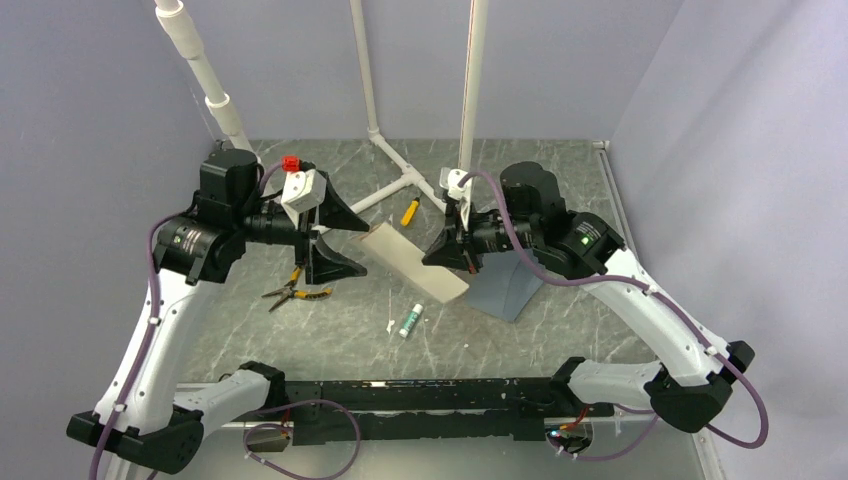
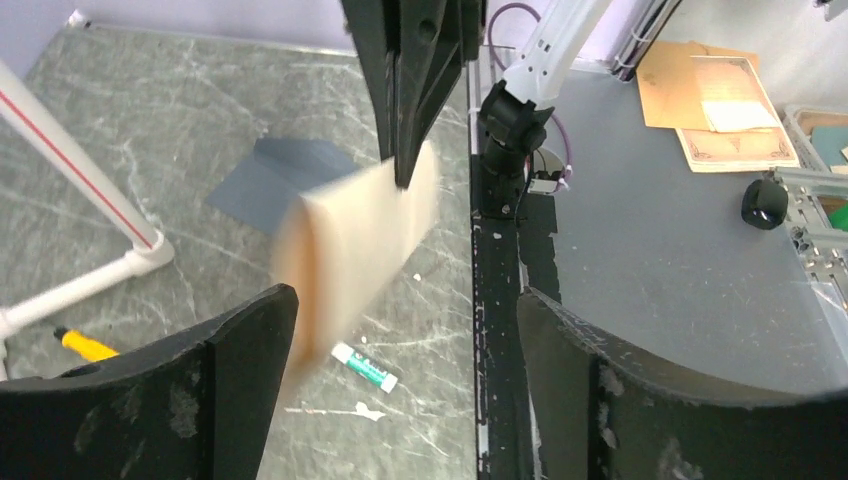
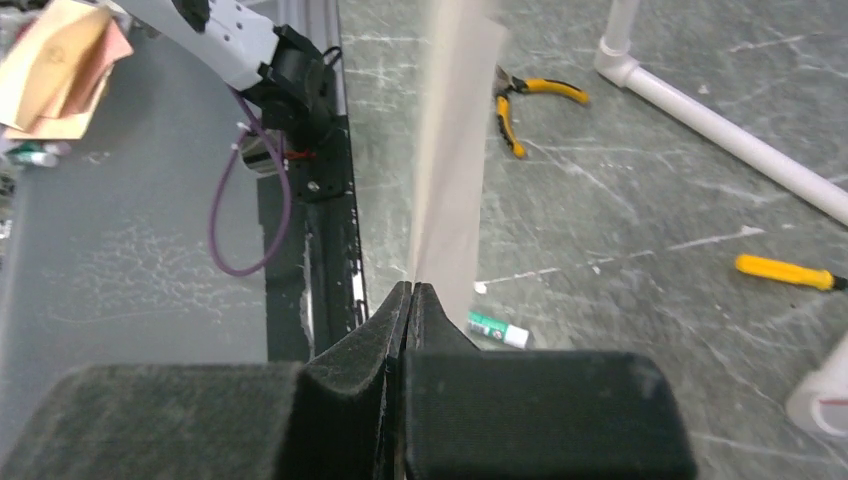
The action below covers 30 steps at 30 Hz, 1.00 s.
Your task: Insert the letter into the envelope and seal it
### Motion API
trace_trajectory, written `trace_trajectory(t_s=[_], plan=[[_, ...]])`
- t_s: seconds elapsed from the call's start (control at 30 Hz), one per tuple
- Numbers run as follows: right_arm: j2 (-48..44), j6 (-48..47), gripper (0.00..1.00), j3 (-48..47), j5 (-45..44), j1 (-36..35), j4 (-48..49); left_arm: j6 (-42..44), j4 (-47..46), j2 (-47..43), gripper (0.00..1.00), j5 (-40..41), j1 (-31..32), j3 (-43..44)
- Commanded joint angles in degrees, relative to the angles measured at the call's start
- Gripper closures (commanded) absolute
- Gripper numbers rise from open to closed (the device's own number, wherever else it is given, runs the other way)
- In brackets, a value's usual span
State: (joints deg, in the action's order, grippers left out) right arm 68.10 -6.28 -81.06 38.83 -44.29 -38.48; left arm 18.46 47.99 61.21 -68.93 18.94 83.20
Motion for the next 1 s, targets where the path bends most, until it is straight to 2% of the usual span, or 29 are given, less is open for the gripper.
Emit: trace_trajectory(t_s=[0.0,0.13,0.2,0.3,0.43,0.5,0.57,0.7,0.9,0.97], plan=[[-2.97,-5.11,1.0,-0.79,-5.66,-0.18,-3.25,0.03,3.98,-1.59,0.11,5.13,0.13,1.15],[-2.58,-6.72,1.0,-1.17,-5.44,-0.18,-4.23,-7.49,-6.29,-1.67,0.08,0.46,0.13,-1.58],[-2.2,-6.98,1.0,-1.45,-4.24,-0.18,-3.87,-14.9,-15.79,-1.43,0.07,-2.27,0.13,-4.64],[-1.62,-7.07,1.0,-1.88,-2.92,-0.18,-2.93,-25.78,-27.14,-0.32,0.08,-0.64,0.13,-7.34],[-0.56,-7.2,1.0,-2.4,-2.25,-0.17,-2.0,-26.74,-25.77,3.08,0.1,-3.23,0.53,-5.98],[0.16,-7.58,1.0,-2.77,-2.41,-0.16,-2.04,-27.02,-25.22,4.41,0.13,-1.97,1.88,-6.3],[0.66,-7.77,1.0,-2.71,-2.59,-0.18,-1.99,-25.8,-23.31,5.4,0.2,-0.71,3.88,-6.32],[1.3,-7.61,1.0,-2.54,-3.34,-0.13,-1.38,-21.92,-18.8,6.7,0.4,0.17,6.88,-5.94],[2.66,-6.99,1.0,-4.61,-1.03,-0.18,-3.68,-19.99,-18.32,6.83,0.69,-0.82,7.12,-6.95],[3.01,-6.84,1.0,-4.85,0.11,-0.18,-4.47,-19.2,-17.63,6.99,0.82,-1.89,7.13,-7.1]])
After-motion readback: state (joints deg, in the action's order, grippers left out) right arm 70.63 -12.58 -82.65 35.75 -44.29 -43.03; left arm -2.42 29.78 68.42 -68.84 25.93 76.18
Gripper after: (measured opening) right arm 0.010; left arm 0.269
